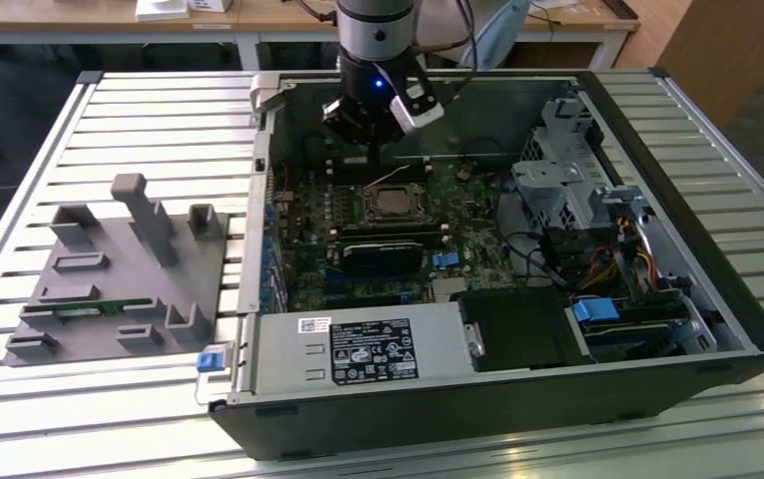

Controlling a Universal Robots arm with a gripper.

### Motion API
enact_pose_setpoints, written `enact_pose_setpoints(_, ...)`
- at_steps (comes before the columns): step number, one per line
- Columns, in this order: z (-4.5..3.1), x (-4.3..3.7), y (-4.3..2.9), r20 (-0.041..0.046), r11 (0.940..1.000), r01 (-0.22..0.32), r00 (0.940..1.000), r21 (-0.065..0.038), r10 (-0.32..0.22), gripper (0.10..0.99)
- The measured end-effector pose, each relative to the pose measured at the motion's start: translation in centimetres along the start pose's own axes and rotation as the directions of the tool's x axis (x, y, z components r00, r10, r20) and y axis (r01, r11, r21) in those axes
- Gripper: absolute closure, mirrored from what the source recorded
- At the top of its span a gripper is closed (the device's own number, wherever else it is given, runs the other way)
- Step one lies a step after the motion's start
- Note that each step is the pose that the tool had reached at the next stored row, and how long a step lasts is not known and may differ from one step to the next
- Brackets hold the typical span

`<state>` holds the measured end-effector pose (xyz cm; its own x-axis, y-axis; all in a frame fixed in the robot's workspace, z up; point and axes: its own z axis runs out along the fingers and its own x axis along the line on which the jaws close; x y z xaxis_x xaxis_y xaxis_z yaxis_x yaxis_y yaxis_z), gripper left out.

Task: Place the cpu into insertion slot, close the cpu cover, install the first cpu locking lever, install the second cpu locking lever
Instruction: 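Install the first cpu locking lever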

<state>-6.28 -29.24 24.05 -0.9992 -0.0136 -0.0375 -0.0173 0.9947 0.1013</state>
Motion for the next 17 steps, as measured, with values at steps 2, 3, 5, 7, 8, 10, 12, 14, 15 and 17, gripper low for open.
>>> enact_pose_setpoints(2, 0.21, -0.25, -0.02, -0.0010, 1.0000, 0.000, 1.0000, 0.000, 0.000, 0.980)
enact_pose_setpoints(3, 0.29, -0.34, -0.03, -0.0017, 1.0000, 0.000, 1.0000, 0.000, 0.000, 0.980)
enact_pose_setpoints(5, 0.46, -0.54, -0.05, -0.0028, 1.0000, 0.001, 1.0000, 0.000, -0.001, 0.980)
enact_pose_setpoints(7, 0.61, -0.60, -0.07, -0.0035, 1.0000, 0.006, 1.0000, 0.000, -0.006, 0.980)
enact_pose_setpoints(8, 0.65, -0.61, -0.07, -0.0044, 0.9999, 0.015, 0.9999, -0.001, -0.015, 0.980)
enact_pose_setpoints(10, 0.73, -0.66, -0.08, -0.0053, 0.9997, 0.024, 0.9997, -0.001, -0.024, 0.980)
enact_pose_setpoints(12, 0.81, -0.77, -0.09, -0.0054, 0.9997, 0.025, 0.9997, -0.001, -0.025, 0.980)
enact_pose_setpoints(14, 0.87, -0.82, -0.10, -0.0053, 0.9997, 0.025, 0.9997, -0.001, -0.025, 0.980)
enact_pose_setpoints(15, 0.91, -0.82, -0.10, -0.0052, 0.9997, 0.025, 0.9997, -0.001, -0.025, 0.980)
enact_pose_setpoints(17, 1.00, -0.85, -0.11, -0.0053, 0.9997, 0.025, 0.9997, -0.001, -0.025, 0.980)
